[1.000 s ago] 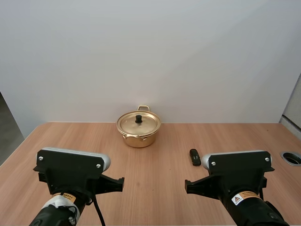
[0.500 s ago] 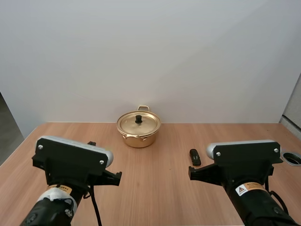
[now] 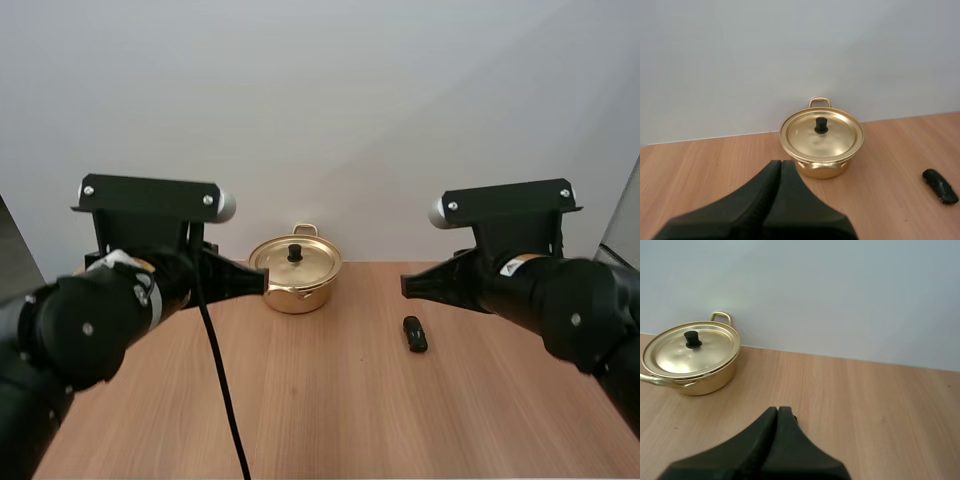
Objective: Open the pot, put the car inside, and close it
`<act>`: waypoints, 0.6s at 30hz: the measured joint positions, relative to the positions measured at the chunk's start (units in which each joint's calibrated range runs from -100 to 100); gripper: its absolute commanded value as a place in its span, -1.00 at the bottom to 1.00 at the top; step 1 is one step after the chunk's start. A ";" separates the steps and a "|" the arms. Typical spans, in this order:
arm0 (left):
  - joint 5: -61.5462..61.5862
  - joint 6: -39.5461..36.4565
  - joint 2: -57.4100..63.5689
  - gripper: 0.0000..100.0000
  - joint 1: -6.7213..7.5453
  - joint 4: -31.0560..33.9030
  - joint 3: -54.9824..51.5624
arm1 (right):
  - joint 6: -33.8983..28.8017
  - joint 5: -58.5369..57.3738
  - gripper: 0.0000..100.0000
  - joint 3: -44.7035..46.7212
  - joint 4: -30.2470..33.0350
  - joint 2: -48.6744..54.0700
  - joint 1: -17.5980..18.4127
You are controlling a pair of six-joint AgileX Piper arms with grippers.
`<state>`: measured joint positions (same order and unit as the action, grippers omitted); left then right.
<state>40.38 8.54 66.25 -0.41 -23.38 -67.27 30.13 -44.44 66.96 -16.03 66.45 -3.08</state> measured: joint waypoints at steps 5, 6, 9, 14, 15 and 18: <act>3.79 4.98 -9.26 -1.00 0.00 -8.46 9.63 | 0.45 -1.66 -1.00 -7.65 -3.28 -9.52 0.00; 3.98 6.58 -11.32 -1.00 0.00 -10.27 11.50 | 0.45 -1.85 -1.00 -8.66 -3.10 -11.51 0.00; 7.34 10.94 -17.48 -1.00 0.00 -15.18 16.70 | 0.45 -0.21 -1.00 -9.63 -1.30 -17.08 0.00; 18.11 18.08 -26.90 -1.00 0.73 -21.62 25.29 | 1.03 5.54 -1.00 -9.63 -0.77 -26.60 0.00; 19.23 19.95 -28.93 -1.00 1.05 -21.96 26.81 | 1.86 6.09 -1.00 -9.63 -0.77 -28.60 0.00; 20.01 24.31 -34.60 -0.79 2.16 -21.65 30.54 | 4.23 8.53 -0.87 -9.63 -0.77 -33.74 0.00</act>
<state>60.39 32.85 31.65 1.75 -45.03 -36.73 34.36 -35.91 57.32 -16.80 32.70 -3.08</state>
